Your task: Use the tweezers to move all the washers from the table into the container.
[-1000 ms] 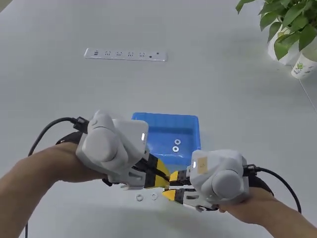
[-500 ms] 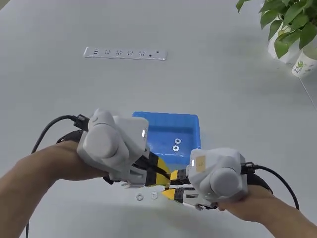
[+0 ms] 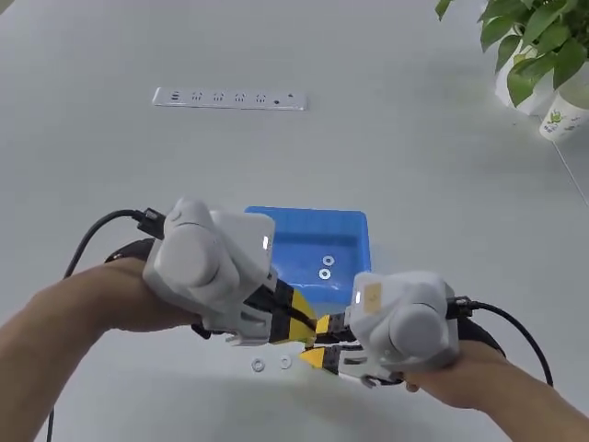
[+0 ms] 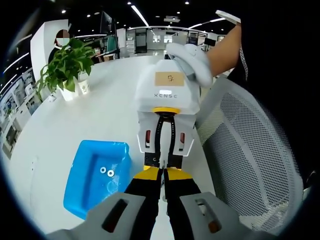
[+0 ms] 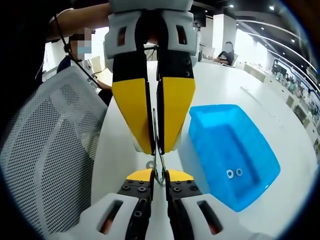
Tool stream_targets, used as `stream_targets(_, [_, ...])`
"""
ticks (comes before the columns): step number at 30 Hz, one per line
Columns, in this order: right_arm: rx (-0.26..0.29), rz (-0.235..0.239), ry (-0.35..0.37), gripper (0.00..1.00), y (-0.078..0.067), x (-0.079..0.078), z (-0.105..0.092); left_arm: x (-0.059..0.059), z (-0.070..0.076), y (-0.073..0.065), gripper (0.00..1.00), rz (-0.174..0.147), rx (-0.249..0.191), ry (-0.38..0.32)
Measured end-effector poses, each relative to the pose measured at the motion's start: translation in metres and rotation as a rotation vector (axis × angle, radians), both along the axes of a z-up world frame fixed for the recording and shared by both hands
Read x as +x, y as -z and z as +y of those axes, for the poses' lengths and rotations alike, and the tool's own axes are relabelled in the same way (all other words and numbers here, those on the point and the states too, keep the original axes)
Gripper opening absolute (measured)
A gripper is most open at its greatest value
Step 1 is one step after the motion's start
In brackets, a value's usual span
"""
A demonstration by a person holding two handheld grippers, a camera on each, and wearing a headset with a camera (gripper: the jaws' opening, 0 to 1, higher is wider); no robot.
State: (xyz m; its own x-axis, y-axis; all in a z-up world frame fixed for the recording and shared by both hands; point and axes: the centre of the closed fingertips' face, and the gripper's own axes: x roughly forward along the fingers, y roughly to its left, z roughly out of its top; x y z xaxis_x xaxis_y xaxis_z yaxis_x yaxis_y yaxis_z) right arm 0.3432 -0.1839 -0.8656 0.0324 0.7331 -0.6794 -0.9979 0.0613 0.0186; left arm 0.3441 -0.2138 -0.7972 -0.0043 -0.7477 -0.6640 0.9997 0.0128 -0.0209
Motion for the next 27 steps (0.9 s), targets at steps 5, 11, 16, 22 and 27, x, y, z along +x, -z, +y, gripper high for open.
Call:
stream_targets(5, [0.000,0.008,0.007,0.10,-0.0001,0.0002,-0.0001,0.0003,-0.0002,0.0003,0.06,0.004,0.001,0.000])
stream_targets(11, [-0.001,0.008,0.007,0.10,-0.0001,-0.0007,-0.0002,-0.0003,0.0000,0.0003,0.06,0.008,0.007,0.003])
stream_targets(16, [-0.004,0.007,0.001,0.10,-0.0003,-0.0034,-0.0008,-0.0025,-0.0004,-0.0001,0.06,0.007,0.009,0.010])
stream_targets(22, [-0.005,0.002,-0.002,0.10,-0.0038,-0.0047,-0.0019,-0.0040,-0.0011,-0.0033,0.06,0.007,0.005,0.010])
stream_targets(27, [0.001,-0.001,-0.001,0.10,-0.0093,-0.0044,-0.0021,-0.0039,-0.0014,-0.0089,0.06,0.004,0.001,0.009])
